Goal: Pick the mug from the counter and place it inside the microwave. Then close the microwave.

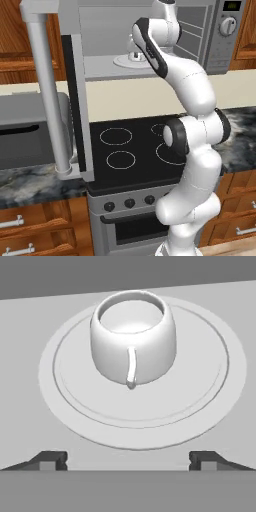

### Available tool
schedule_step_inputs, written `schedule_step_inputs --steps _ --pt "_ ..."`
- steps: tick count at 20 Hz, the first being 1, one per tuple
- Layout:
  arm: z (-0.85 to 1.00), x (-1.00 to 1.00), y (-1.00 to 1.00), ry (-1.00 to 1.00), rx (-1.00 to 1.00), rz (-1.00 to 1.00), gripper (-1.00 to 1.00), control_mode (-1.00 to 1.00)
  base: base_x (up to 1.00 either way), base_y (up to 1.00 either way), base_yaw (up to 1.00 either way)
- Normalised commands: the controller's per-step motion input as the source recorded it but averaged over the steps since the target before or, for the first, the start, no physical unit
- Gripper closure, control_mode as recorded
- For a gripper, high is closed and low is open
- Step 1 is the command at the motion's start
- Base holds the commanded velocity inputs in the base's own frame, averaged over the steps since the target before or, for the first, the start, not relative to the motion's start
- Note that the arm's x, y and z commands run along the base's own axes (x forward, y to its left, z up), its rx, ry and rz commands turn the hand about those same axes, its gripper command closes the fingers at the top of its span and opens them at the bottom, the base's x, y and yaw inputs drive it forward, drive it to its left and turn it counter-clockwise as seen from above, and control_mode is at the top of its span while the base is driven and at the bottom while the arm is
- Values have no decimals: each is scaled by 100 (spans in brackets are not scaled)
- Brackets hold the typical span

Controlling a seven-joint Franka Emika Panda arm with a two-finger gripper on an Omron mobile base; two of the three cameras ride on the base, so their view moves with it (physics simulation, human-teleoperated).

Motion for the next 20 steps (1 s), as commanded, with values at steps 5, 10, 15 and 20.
schedule_step_inputs --steps 5,10,15,20 --pt "-14 -100 0 -15 0 0 -100 -100 0 0 0" --pt "-35 -100 0 -18 0 0 -100 -100 0 0 0" --pt "-25 -93 0 -15 0 0 -100 -100 0 0 0" --pt "14 -93 0 -5 0 0 -100 -100 0 0 0"
